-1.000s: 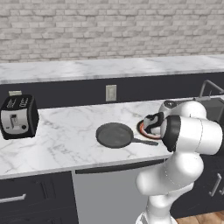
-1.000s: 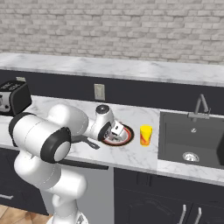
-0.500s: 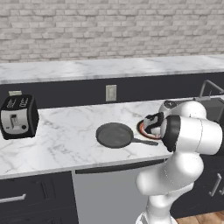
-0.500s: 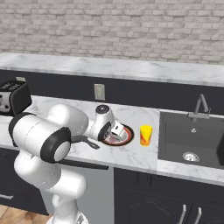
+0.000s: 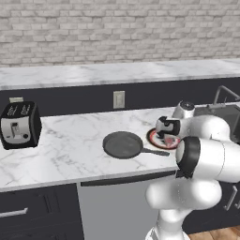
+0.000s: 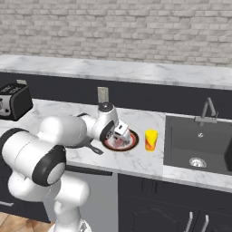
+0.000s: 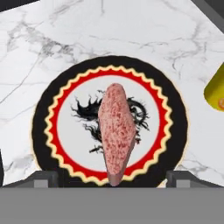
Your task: Pick up the pan with the steak in it and place it on the dining table. Then place the steak on the plate.
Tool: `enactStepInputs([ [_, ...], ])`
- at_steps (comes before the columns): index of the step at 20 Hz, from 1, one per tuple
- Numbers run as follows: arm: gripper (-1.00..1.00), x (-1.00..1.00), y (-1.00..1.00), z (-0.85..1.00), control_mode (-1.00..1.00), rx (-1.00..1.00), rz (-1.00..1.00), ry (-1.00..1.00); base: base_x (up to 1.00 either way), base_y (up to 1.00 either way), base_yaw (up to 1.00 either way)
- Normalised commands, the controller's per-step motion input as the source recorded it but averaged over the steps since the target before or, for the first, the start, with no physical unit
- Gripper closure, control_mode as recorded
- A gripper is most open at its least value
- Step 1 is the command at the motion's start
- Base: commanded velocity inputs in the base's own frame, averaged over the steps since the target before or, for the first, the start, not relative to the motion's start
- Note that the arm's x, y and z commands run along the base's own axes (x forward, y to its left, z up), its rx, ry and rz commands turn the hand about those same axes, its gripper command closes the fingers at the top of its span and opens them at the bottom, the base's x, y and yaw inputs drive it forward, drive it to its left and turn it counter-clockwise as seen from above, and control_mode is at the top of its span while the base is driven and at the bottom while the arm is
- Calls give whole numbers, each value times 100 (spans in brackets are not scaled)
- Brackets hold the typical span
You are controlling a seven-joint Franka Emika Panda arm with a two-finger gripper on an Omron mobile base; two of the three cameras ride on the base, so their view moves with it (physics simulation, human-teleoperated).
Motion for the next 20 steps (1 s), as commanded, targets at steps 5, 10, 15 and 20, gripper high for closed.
enactStepInputs([
  [5,-100,-44,0,73,-100,5,0,-4,0,0,0],
  [10,-100,-55,1,68,-100,1,1,-9,0,0,0],
  [15,-100,-54,7,61,-100,0,5,-20,0,0,0],
  [20,-100,-60,9,52,-100,0,5,-27,0,0,0],
])
